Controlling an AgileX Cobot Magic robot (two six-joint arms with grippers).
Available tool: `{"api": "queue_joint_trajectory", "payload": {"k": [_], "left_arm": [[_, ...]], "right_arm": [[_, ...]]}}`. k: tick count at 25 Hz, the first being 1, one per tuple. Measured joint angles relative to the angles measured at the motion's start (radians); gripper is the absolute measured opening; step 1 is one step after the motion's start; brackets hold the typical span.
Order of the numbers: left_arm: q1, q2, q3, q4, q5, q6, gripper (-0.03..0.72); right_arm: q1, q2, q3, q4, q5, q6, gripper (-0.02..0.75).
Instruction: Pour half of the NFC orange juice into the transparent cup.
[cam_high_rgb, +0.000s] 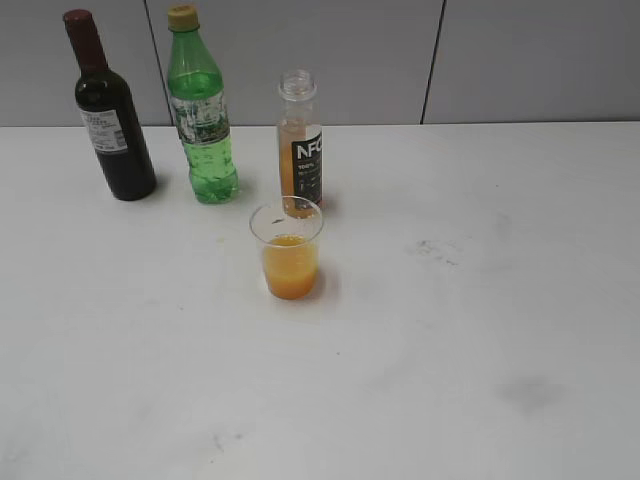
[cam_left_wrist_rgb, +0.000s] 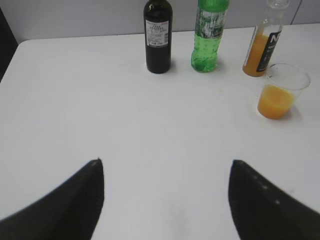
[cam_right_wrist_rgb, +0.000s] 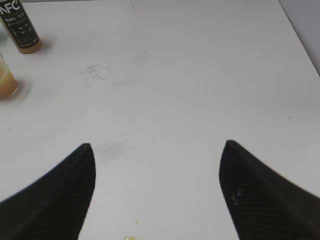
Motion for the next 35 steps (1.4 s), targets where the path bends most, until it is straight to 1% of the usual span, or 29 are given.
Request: {"api": "queue_joint_trajectory", "payload": {"k": [7, 14, 17, 25, 29, 35], "left_arm": [[0.0, -0.036, 0.08, 0.073, -0.004, -0.019, 0.575], [0.0, -0.038, 0.161, 0.095, -0.039, -0.025, 0.573], [-0.005, -0.039, 0.164, 0.096, -0.051, -0.027, 0.566], [-0.096, -0.04, 0.164, 0.116, -0.055, -0.054, 0.552], [-0.111, -0.04, 0.164, 0.116, -0.055, -0.057, 0.552], [-0.112, -0.04, 0.164, 0.119, -0.055, -0.059, 0.552]], "right_arm": [[0.0, 0.0, 0.0, 0.0, 0.0, 0.0, 0.589], [0.0, 0.0, 0.0, 0.0, 0.0, 0.0, 0.589], [0.0, 0.0, 0.0, 0.0, 0.0, 0.0, 0.589], [0.0, 0.0, 0.0, 0.0, 0.0, 0.0, 0.589], [0.0, 0.0, 0.0, 0.0, 0.0, 0.0, 0.589], [0.0, 0.0, 0.0, 0.0, 0.0, 0.0, 0.589]]}}
